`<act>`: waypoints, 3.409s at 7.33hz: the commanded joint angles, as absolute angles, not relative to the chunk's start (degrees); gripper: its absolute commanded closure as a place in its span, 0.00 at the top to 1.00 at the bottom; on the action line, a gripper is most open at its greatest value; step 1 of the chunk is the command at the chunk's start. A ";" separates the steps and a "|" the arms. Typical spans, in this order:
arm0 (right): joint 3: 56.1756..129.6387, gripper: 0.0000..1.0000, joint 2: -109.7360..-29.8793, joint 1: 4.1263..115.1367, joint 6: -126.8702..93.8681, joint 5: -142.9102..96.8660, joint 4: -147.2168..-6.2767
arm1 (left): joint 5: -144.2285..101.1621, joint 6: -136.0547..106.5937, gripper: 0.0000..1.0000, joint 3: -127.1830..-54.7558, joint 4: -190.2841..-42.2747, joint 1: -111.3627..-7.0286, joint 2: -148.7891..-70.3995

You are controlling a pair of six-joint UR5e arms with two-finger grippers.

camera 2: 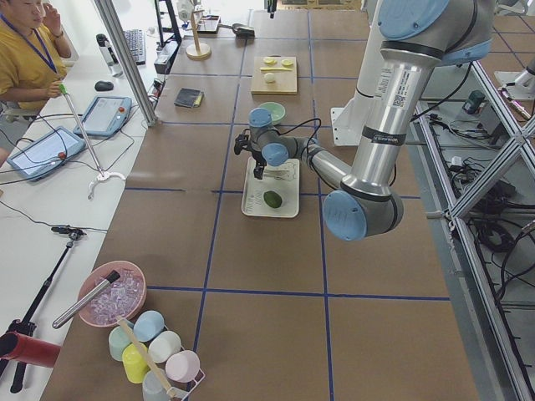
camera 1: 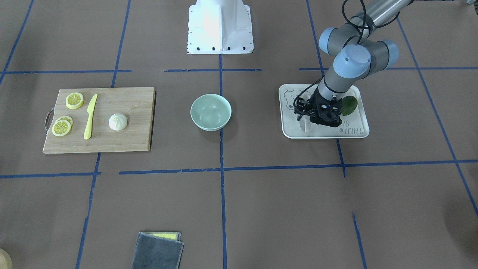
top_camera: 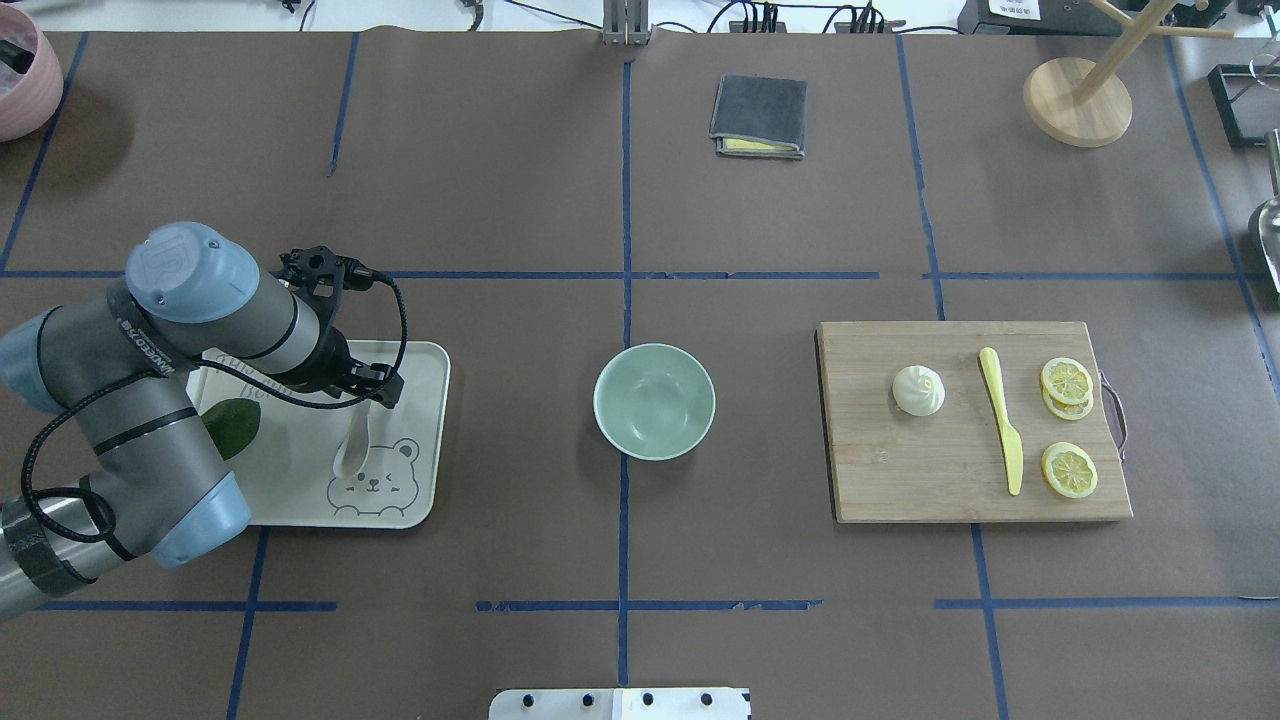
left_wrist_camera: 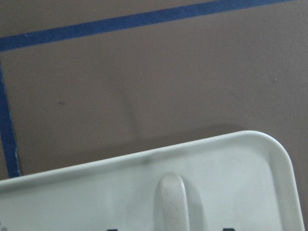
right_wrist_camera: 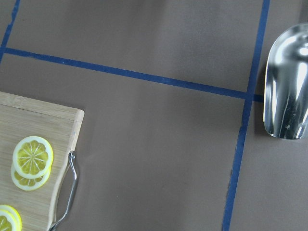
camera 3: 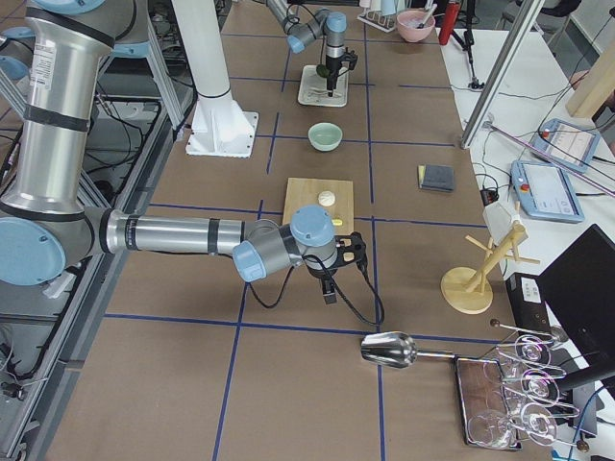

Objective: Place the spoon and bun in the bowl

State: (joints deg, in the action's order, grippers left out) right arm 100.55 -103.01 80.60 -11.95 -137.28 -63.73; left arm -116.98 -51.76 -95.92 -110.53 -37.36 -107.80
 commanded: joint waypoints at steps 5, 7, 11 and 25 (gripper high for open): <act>100.46 1.00 -102.92 80.60 -12.04 -137.29 -63.72 | -116.98 -54.47 0.00 -97.99 -101.21 -37.26 -112.74; 100.55 1.00 -102.83 80.60 -12.13 -137.29 -63.54 | -117.16 -56.15 0.00 -99.31 -96.86 -37.53 -119.15; 100.55 1.00 -102.83 80.51 -12.13 -138.07 -63.54 | -115.59 -74.94 0.00 -86.26 -118.49 -33.84 -132.87; 105.91 1.00 -81.43 44.00 -65.86 -112.83 -62.34 | -107.49 -68.91 0.83 -97.53 -119.01 -37.78 -118.59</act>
State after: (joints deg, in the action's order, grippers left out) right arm 105.21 -86.08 51.98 -58.31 -121.59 -57.64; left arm -107.43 -70.40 -94.80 -119.83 -36.09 -121.57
